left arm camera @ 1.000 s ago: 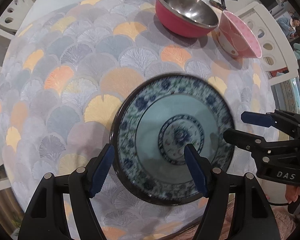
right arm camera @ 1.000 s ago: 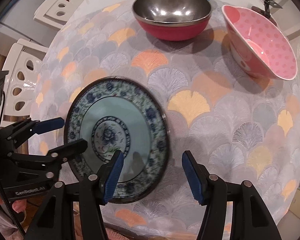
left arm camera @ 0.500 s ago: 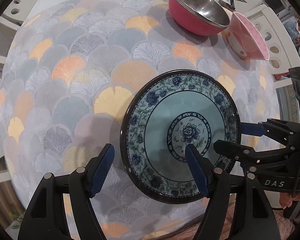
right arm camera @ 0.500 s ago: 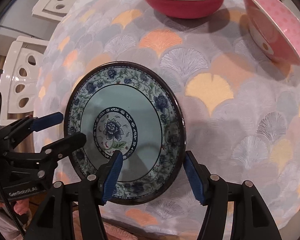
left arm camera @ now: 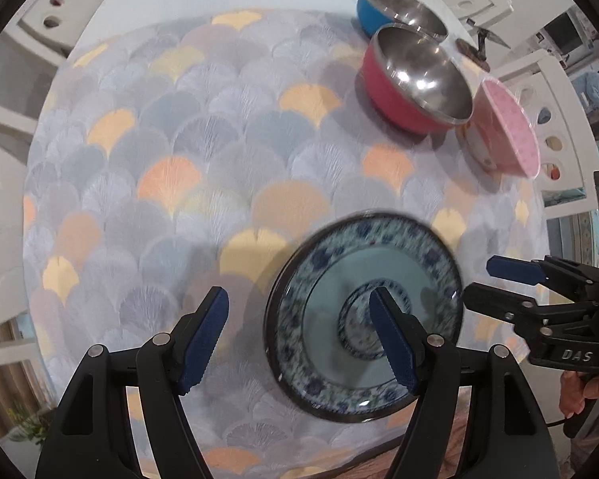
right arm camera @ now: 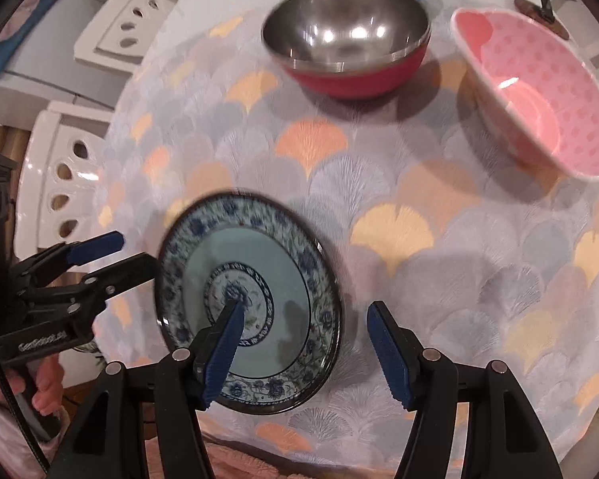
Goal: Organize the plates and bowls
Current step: 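Grip the red steel bowl's rim with the left tool while the right tool grips it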
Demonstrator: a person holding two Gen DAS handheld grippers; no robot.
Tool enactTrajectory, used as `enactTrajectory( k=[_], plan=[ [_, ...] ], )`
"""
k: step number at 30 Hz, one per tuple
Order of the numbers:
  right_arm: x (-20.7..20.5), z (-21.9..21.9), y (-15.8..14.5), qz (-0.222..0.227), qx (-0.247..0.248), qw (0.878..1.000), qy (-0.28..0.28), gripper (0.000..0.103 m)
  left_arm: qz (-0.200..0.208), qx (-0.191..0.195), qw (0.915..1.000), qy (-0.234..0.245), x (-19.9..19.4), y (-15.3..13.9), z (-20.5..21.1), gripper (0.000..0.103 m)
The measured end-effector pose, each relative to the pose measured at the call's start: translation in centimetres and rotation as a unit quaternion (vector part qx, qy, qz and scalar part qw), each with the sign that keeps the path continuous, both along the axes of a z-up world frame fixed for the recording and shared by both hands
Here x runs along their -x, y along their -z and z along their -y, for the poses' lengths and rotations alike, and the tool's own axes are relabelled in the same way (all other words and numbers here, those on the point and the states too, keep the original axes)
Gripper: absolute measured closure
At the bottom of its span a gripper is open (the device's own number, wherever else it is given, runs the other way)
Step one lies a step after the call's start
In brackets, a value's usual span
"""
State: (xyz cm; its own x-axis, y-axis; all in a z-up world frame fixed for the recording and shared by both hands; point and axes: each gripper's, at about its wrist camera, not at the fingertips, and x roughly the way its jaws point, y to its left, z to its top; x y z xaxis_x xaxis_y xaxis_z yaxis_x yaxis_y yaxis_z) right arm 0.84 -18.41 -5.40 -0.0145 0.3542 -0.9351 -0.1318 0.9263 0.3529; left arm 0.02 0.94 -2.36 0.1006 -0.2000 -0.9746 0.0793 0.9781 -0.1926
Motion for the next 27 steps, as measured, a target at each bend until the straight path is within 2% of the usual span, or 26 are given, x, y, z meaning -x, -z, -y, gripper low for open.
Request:
enactTrajectory(
  k=[3, 6, 9, 14, 18, 20, 25, 27],
  plan=[
    [-1.3, 1.1, -2.2, 0.018, -0.01, 1.0, -0.004, 0.04, -0.006, 0.019, 0.9998, -0.007, -2.0, -0.7, 1.0, 0.032],
    [-3.7, 1.7, -4.0, 0.036, -0.02, 0.999, -0.002, 0.04, 0.009, 0.011, 0.9999, 0.001, -4.3, -1.7, 2.4, 0.031],
    [-5.9, 2.7, -4.5, 0.034, -0.029, 0.999, 0.019, 0.04, 0.02, 0.012, 0.9997, 0.0, -6.6, -2.4, 3.5, 0.031],
    [-7.4, 4.3, -2.3, -0.008, -0.088, 0.988, 0.126, 0.04, 0.025, 0.01, 0.9995, -0.014, -11.2, -1.9, 4.8, 0.031],
    [-7.5, 5.1, 0.3, -0.021, -0.099, 0.971, 0.215, 0.04, 0.016, 0.022, 0.9993, -0.027, -14.6, -0.4, 5.6, 0.031],
    [-7.6, 5.4, 1.3, -0.011, -0.093, 0.964, 0.249, 0.04, 0.014, 0.017, 0.9993, -0.029, -15.8, 0.4, 6.1, 0.031],
    [-9.0, 5.0, 2.9, 0.002, -0.067, 0.963, 0.26, 0.04, 0.011, 0.0, 0.9996, -0.024, -17.4, 2.7, 7.4, 0.034],
    [-9.7, 4.8, 3.7, -0.003, -0.059, 0.965, 0.257, 0.04, 0.007, 0.004, 0.9998, -0.02, -17.8, 3.6, 7.8, 0.04]
  ],
)
